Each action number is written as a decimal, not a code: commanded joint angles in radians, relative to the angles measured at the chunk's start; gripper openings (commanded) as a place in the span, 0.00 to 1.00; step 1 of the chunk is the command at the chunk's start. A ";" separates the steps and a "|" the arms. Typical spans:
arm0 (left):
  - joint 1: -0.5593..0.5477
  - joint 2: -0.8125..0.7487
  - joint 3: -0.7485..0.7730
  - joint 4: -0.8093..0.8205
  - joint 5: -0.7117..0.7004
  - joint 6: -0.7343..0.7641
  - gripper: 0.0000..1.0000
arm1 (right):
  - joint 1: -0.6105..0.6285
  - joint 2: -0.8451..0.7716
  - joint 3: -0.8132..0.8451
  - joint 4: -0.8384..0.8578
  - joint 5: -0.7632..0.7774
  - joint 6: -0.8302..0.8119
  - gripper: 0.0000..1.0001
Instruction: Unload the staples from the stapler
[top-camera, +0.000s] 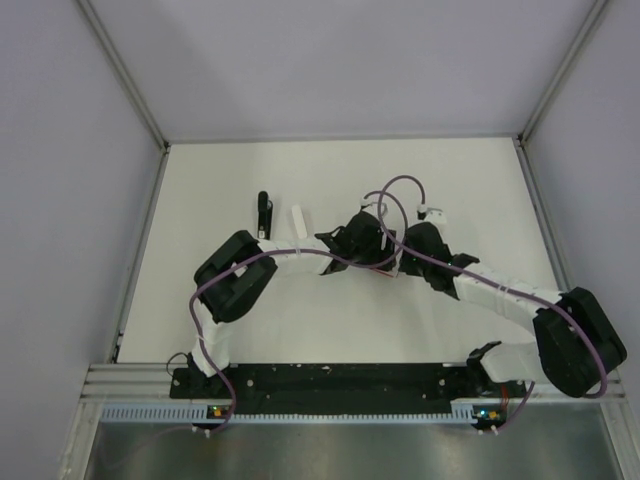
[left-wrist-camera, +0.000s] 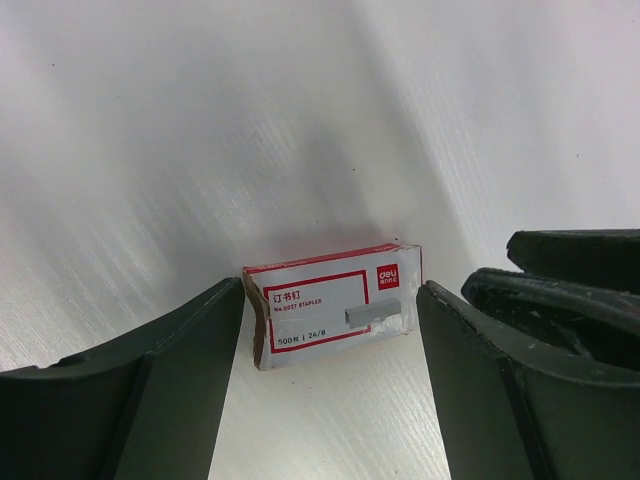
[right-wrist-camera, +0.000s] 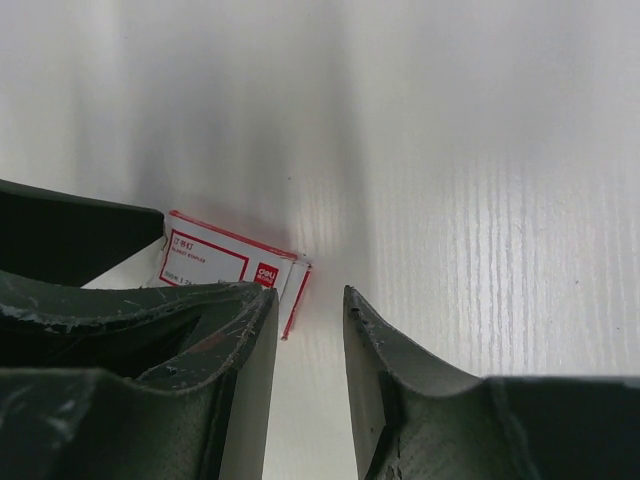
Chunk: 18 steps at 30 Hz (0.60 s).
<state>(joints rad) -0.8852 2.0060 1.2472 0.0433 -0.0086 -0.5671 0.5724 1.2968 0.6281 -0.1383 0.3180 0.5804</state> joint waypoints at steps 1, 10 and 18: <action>0.002 0.037 -0.029 -0.137 0.004 0.024 0.77 | -0.034 -0.037 -0.025 -0.007 0.000 0.018 0.33; 0.005 0.007 -0.032 -0.138 0.041 0.030 0.70 | -0.051 -0.002 -0.065 0.042 -0.075 0.050 0.08; 0.005 0.019 -0.046 -0.120 0.061 0.019 0.63 | -0.051 0.071 -0.068 0.106 -0.112 0.079 0.00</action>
<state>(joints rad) -0.8783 2.0029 1.2442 0.0330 0.0177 -0.5434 0.5270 1.3350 0.5621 -0.1013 0.2302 0.6342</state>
